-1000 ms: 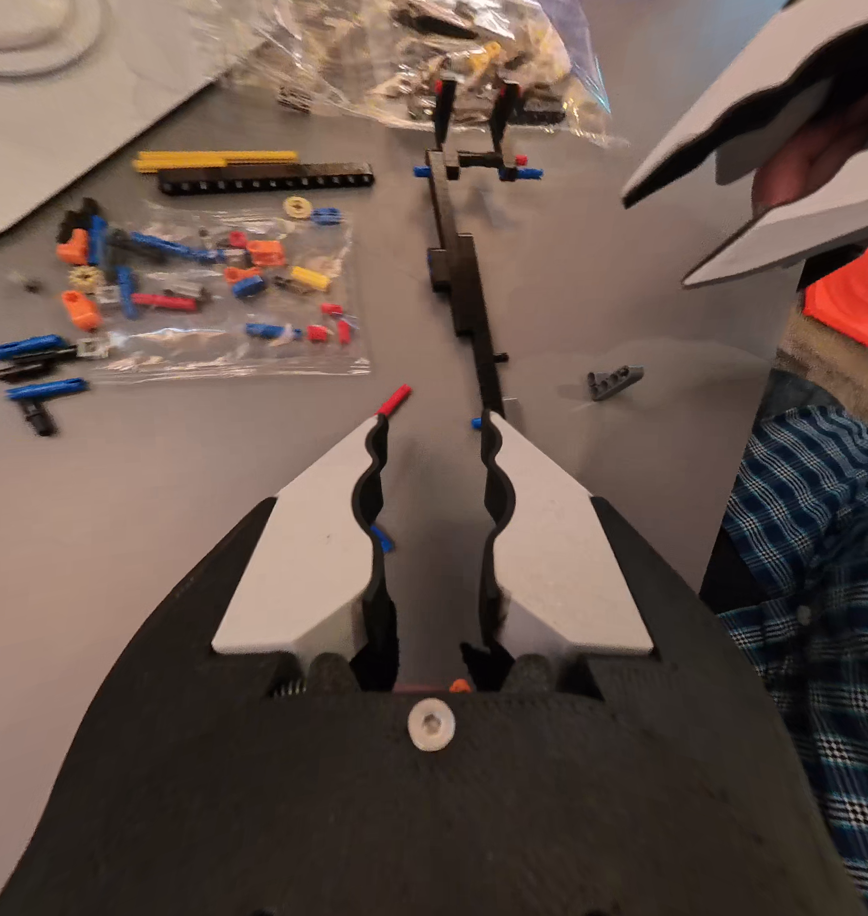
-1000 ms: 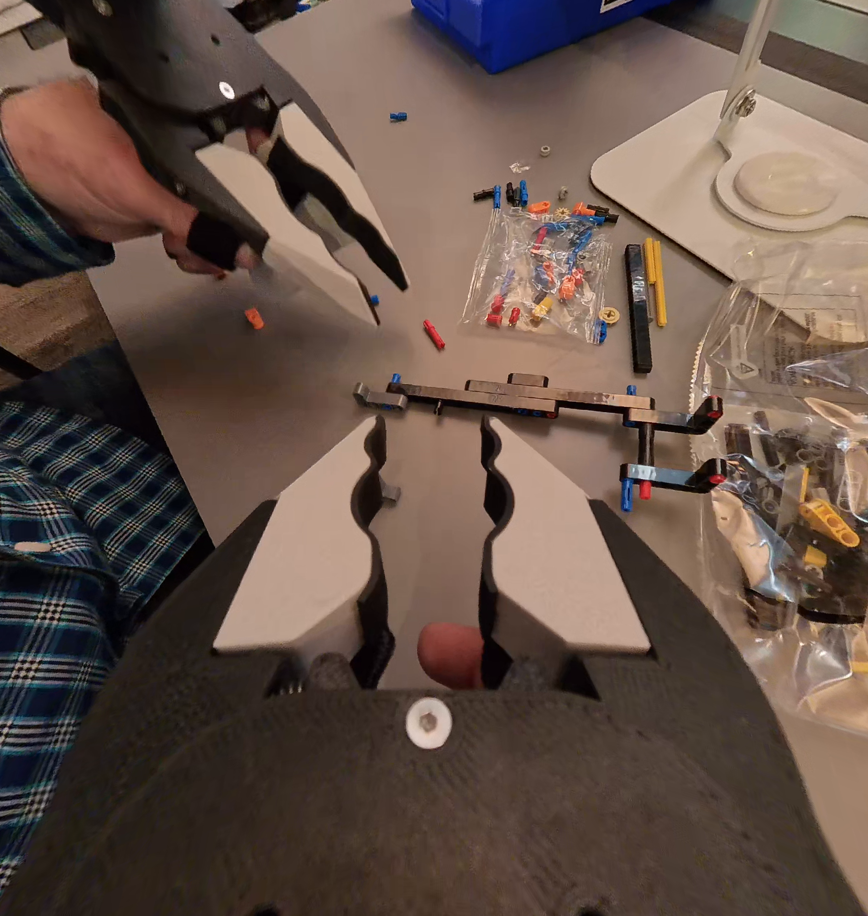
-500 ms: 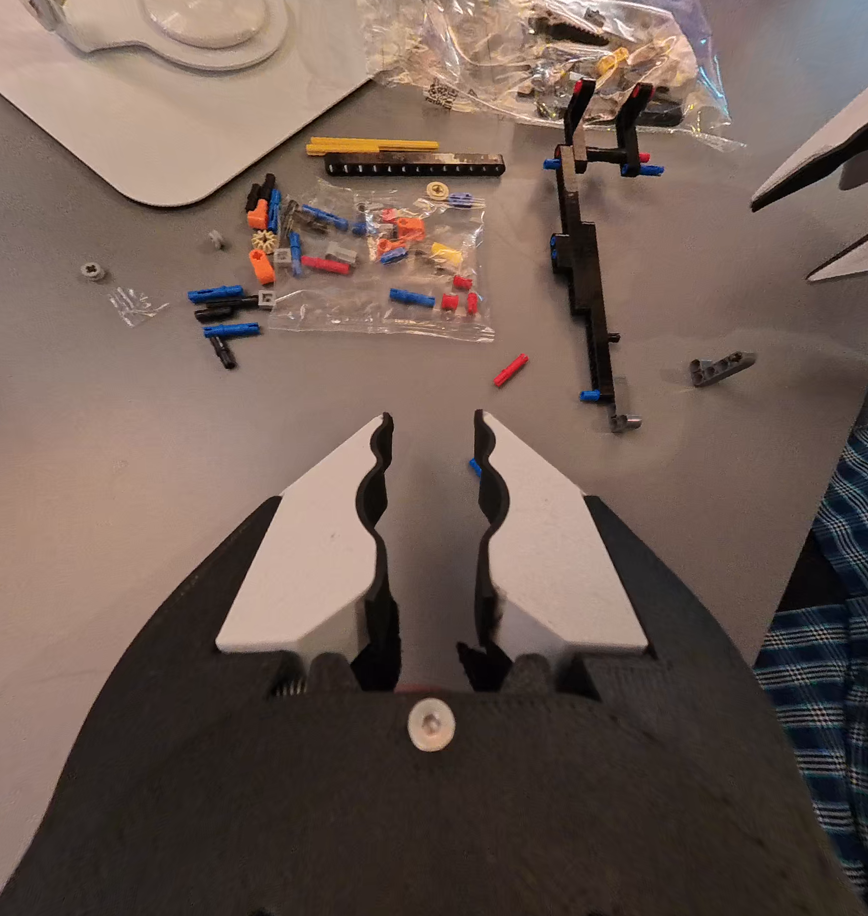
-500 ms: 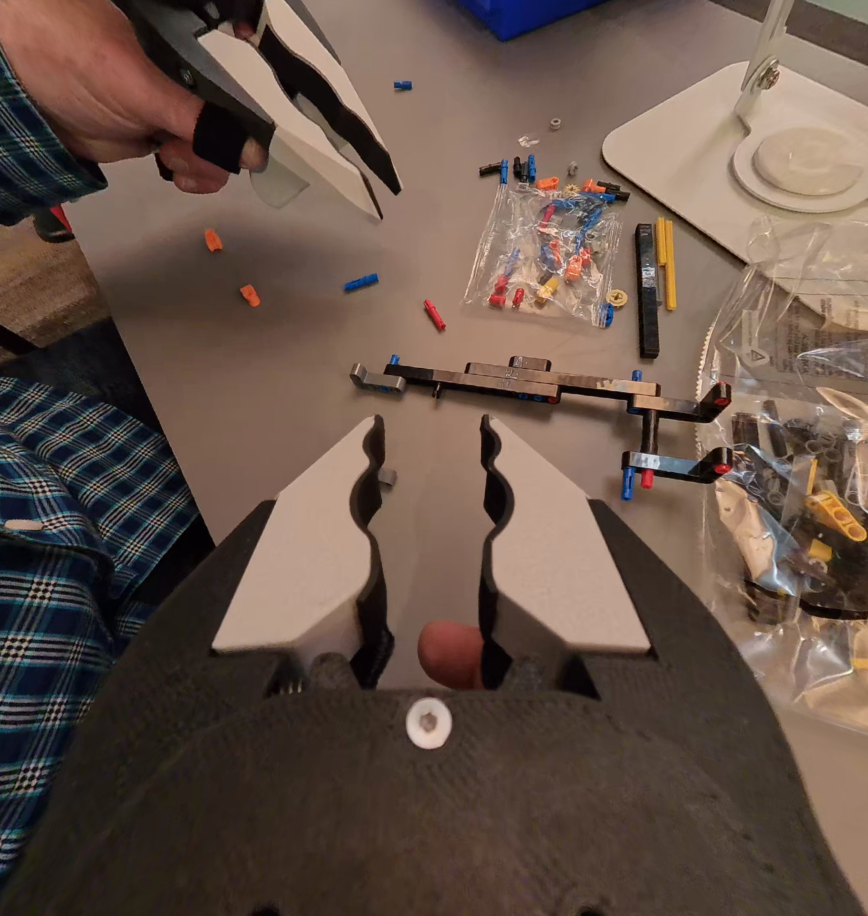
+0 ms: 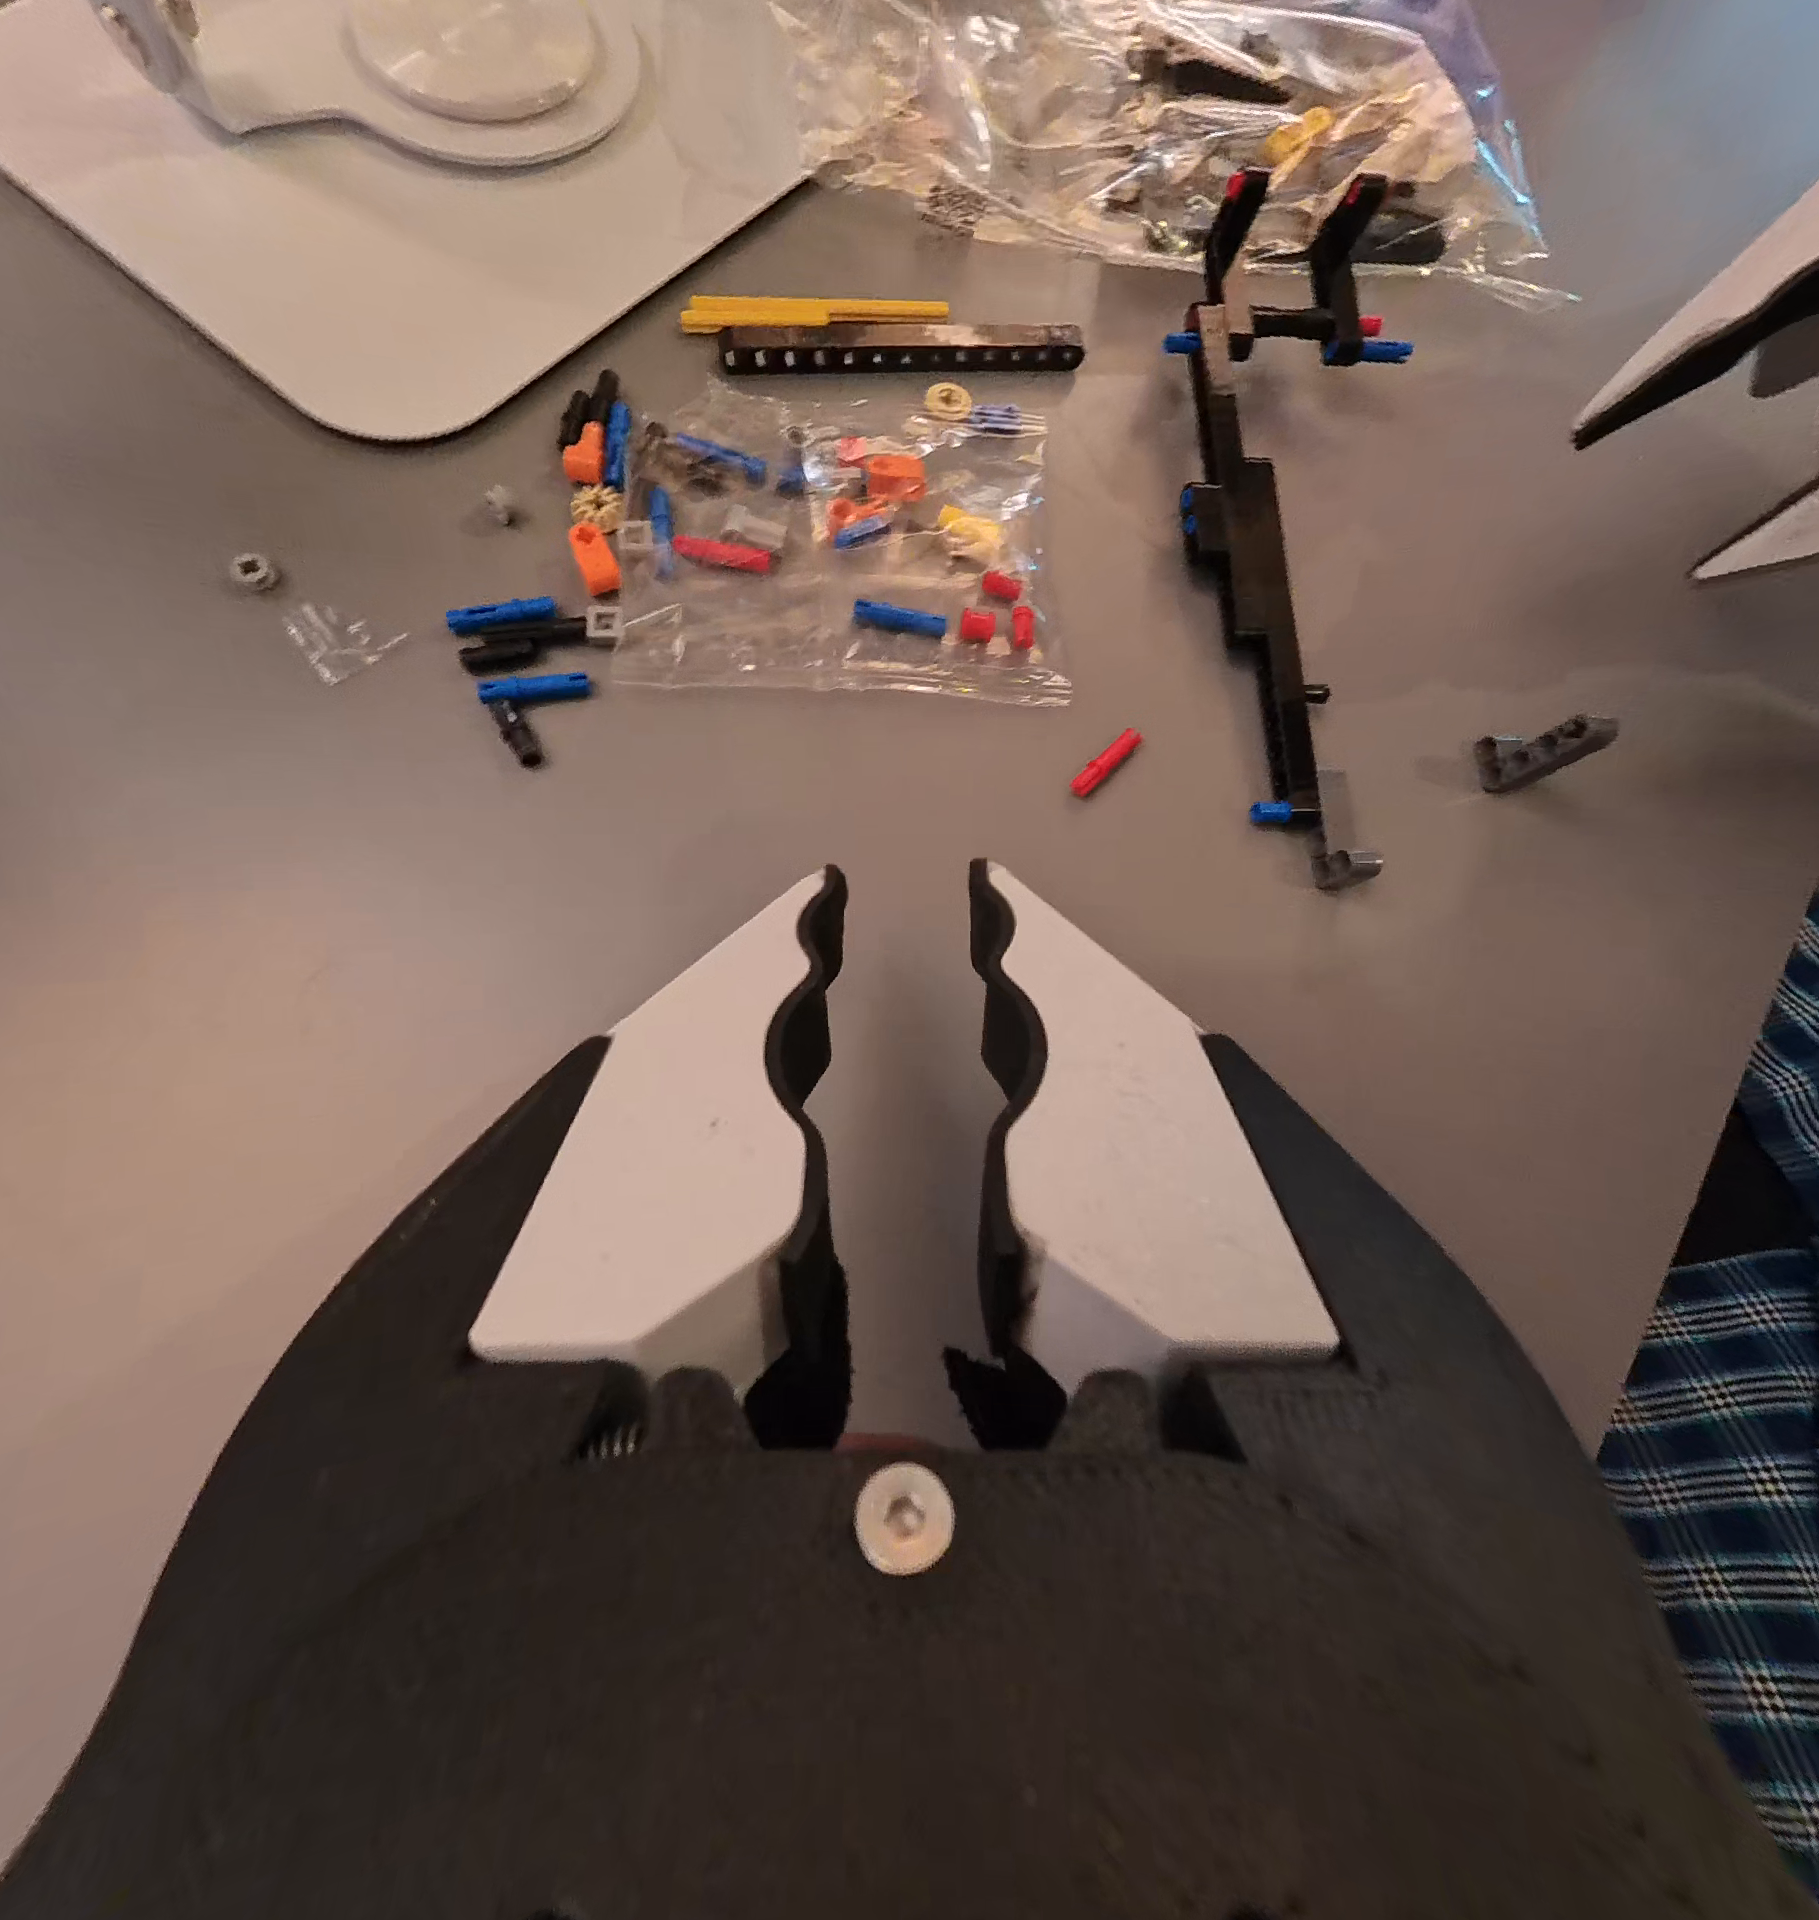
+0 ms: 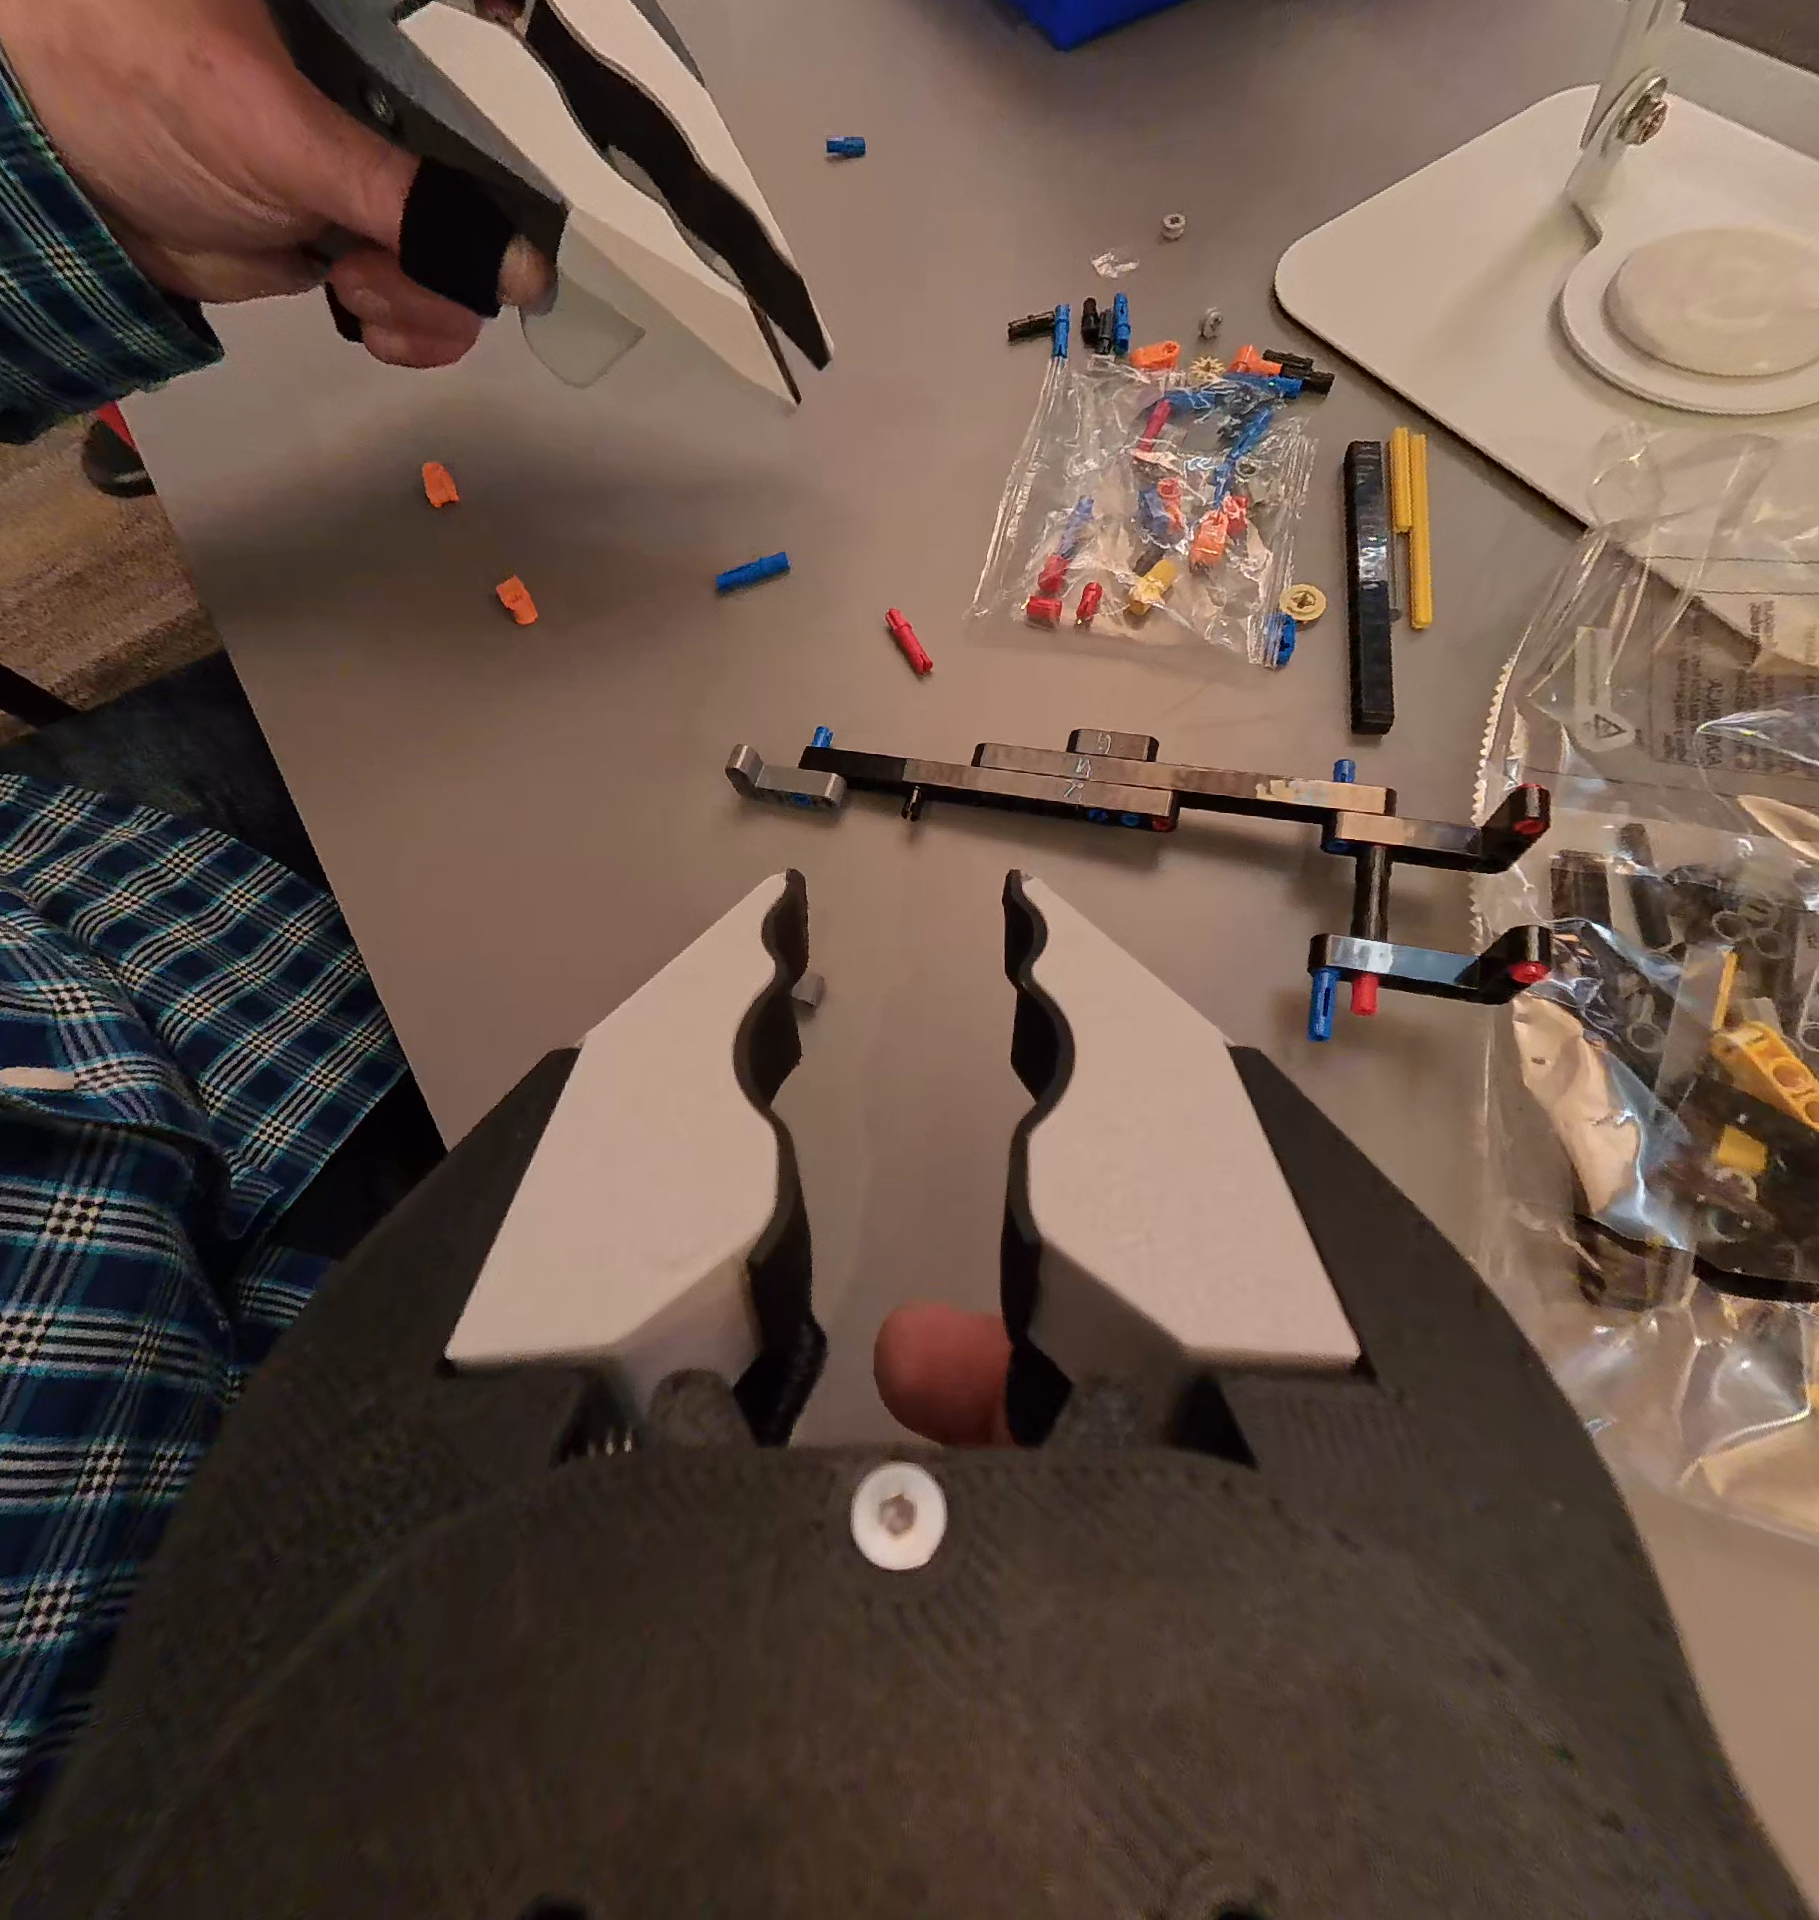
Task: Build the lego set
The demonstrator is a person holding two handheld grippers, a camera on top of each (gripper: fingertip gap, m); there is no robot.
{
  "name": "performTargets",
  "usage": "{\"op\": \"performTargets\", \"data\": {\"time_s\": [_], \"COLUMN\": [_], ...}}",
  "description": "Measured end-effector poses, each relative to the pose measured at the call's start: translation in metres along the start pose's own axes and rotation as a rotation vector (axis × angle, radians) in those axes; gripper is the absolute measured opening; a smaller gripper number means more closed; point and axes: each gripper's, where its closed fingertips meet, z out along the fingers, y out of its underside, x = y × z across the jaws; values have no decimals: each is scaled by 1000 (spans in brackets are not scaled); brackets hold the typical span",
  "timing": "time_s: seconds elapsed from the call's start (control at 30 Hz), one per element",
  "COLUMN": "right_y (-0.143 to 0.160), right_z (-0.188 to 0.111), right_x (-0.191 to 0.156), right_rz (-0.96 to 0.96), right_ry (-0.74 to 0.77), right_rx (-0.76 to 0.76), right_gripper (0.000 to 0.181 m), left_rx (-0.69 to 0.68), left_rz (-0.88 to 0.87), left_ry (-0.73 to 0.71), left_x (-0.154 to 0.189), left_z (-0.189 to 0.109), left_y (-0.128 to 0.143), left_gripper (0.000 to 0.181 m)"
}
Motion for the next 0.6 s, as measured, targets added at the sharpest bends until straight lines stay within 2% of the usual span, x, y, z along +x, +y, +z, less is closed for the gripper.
{"op": "performTargets", "data": {"time_s": [0.33, 0.6], "right_y": [3, 15], "right_z": [-2, 1], "right_x": [4, 14], "right_rz": [4, 24], "right_ry": [5, 28], "right_rx": [8, -4], "right_gripper": [36, 36], "left_rx": [-45, -42], "left_rz": [110, 113], "left_ry": [42, 38], "left_x": [34, 36], "left_z": [25, 25], "left_y": [1, 2], "left_gripper": [20, 20]}}
